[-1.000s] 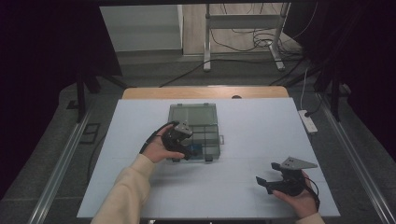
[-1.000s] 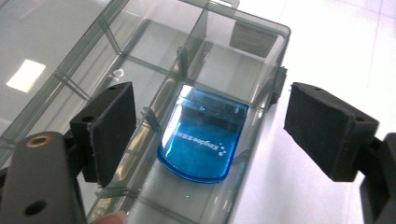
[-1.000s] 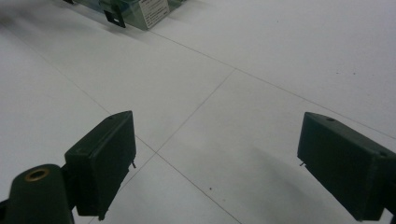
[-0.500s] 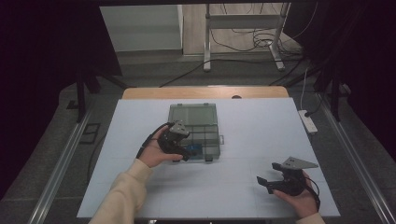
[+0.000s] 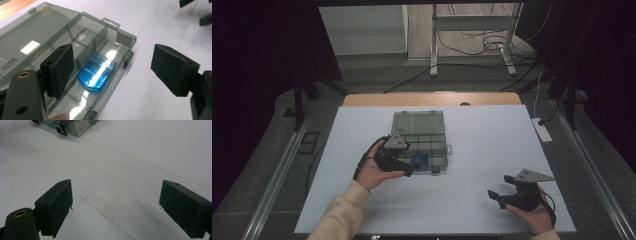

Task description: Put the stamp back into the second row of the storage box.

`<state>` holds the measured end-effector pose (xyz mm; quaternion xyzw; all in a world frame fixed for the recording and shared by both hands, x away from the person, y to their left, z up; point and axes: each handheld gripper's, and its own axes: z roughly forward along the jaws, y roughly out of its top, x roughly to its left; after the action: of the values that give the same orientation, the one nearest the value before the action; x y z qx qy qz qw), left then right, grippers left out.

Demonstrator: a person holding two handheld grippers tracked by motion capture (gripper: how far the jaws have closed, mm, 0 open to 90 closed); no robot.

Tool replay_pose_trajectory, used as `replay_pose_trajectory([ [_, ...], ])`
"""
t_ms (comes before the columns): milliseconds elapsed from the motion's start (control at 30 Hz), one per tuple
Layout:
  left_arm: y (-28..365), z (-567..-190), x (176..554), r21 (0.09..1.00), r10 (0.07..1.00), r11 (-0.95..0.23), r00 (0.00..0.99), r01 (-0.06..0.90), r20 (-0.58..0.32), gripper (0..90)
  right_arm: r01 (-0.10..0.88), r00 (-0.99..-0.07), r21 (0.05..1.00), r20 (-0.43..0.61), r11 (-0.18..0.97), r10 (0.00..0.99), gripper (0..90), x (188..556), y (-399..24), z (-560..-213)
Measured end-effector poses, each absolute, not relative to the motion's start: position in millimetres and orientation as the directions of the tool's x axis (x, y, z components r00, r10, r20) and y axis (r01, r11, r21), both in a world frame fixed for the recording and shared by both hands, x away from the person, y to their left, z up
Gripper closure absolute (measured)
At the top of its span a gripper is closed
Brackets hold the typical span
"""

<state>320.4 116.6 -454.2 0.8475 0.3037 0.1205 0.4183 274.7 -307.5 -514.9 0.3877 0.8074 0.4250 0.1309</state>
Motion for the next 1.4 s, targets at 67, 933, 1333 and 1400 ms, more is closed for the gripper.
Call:
replay_pose_trajectory([
  [67,120.3,-452.8,316.7,0.788,0.633,-0.449,0.772,0.422,-0.053,19.9,0.513,-0.664,0.789,0.116,0.337,0.738,11.8,274.4,-307.1,-514.8],
  [933,189.1,-496.9,239.1,0.780,0.763,-0.386,0.645,0.492,-0.029,19.9,0.525,-0.656,0.775,0.104,0.352,0.748,11.8,273.8,-304.6,-517.0],
  [1333,203.4,-517.4,239.8,0.769,0.785,-0.366,0.618,0.524,-0.047,19.6,0.520,-0.662,0.774,0.098,0.362,0.743,11.8,275.1,-302.2,-518.3],
  [1400,201.9,-518.5,241.0,0.766,0.786,-0.371,0.616,0.525,-0.042,19.5,0.517,-0.665,0.775,0.097,0.363,0.741,11.8,274.8,-302.2,-517.9],
])
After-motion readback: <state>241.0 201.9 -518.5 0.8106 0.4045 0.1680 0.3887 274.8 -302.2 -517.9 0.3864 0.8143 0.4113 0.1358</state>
